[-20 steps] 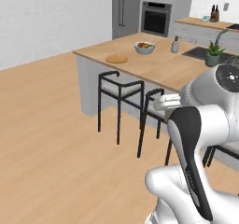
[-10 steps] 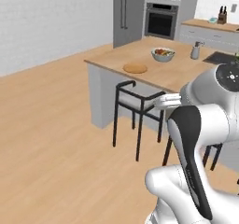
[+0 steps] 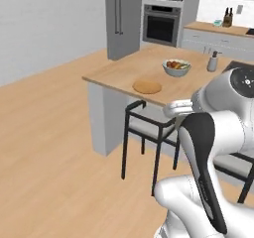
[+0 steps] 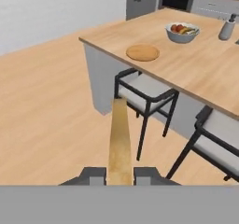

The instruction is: Start the toaster. Once the lever pops up, take the bread to the plate on the dining counter.

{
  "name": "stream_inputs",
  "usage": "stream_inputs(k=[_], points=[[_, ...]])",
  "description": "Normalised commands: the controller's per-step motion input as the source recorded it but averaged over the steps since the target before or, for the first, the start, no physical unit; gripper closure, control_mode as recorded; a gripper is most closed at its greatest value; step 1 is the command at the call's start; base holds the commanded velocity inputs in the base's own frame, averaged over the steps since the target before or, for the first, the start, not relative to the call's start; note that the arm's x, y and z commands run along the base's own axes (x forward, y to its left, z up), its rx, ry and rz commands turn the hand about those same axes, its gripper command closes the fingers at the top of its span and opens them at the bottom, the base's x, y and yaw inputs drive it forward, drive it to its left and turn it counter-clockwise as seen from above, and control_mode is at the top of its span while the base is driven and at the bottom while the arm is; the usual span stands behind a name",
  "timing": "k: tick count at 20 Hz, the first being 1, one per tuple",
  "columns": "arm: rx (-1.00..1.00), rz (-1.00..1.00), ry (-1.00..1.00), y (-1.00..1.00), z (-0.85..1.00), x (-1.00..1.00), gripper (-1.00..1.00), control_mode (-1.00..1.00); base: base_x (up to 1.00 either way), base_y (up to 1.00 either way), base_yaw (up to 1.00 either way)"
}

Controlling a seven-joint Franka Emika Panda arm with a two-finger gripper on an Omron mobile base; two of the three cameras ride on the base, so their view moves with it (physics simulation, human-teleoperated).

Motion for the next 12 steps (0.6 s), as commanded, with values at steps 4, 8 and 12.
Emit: stream_inputs(k=[4, 8, 12], points=[[0.00, 0.00, 0.00, 0.00, 0.00, 0.00, 1.00, 1.00, 1.00, 0.42, -0.51], [0.00, 0.00, 0.00, 0.00, 0.00, 0.00, 1.00, 1.00, 1.00, 0.62, -0.57], [0.00, 0.00, 0.00, 0.00, 0.00, 0.00, 1.00, 1.00, 0.89, 0.46, -0.65]])
